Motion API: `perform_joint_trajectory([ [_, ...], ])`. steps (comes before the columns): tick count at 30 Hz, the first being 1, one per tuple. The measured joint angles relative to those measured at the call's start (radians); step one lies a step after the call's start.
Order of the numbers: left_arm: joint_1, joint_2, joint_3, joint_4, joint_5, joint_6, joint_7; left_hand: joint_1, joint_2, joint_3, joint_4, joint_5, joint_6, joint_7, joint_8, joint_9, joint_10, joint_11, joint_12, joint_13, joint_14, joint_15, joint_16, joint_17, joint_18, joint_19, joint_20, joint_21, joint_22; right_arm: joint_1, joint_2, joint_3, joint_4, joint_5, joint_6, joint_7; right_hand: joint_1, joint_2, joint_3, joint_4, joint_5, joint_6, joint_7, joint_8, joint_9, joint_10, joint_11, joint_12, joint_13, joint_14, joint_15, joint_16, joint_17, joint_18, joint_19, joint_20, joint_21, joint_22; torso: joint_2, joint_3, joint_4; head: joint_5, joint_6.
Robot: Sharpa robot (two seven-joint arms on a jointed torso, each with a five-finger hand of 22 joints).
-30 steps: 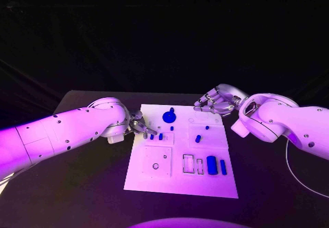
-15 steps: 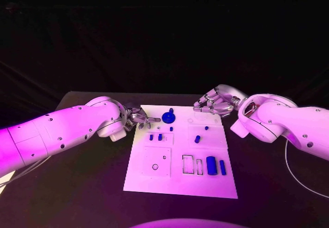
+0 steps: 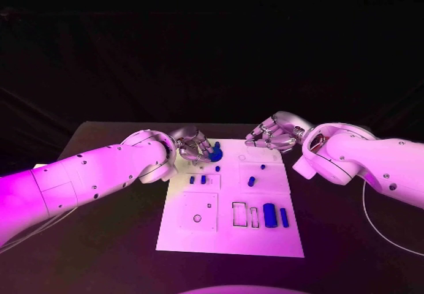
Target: Assemble the parts on the task board
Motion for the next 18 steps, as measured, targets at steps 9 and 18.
perform_joint_trajectory([
  [9,-0.01,0.048,-0.007,-0.024,-0.185,-0.034,0.074,-0.041,-0.047,0.02,-0.005,-0.011,0.057,-0.011,-0.084,-0.058,0.001,0.012,-0.089,-0.128,0.144,-0.002,0.136,0.054,0.0,0.103,0.008,0.045,0.019,-0.001,0.004,0.0,-0.001,0.0,0.0,0.0,0.0,0.0,0.0,0.0,0.0,0.0,0.0,0.0,0.0,0.0,0.0,0.0,0.0,0.0,0.0,0.0,0.0,0.0,0.0,0.0,0.0,0.0,0.0,0.0004,0.0,-0.009,0.003],
  [18,-0.016,0.08,-0.008,-0.03,-0.324,0.032,0.007,-0.062,-0.047,0.01,-0.001,-0.011,0.123,-0.009,-0.118,-0.083,0.049,-0.003,-0.089,-0.175,0.285,-0.013,0.451,0.323,-0.016,0.258,-0.003,0.392,0.27,-0.001,0.006,0.0,-0.002,0.0,0.001,0.001,0.0,0.0,0.0,0.0,0.0,0.0,0.0,0.0,0.0,0.0,0.0,0.0,0.0,0.0,0.0,0.0,0.0,0.0,0.0,0.0,0.0,0.0,0.0,0.001,0.0005,-0.012,0.001],
])
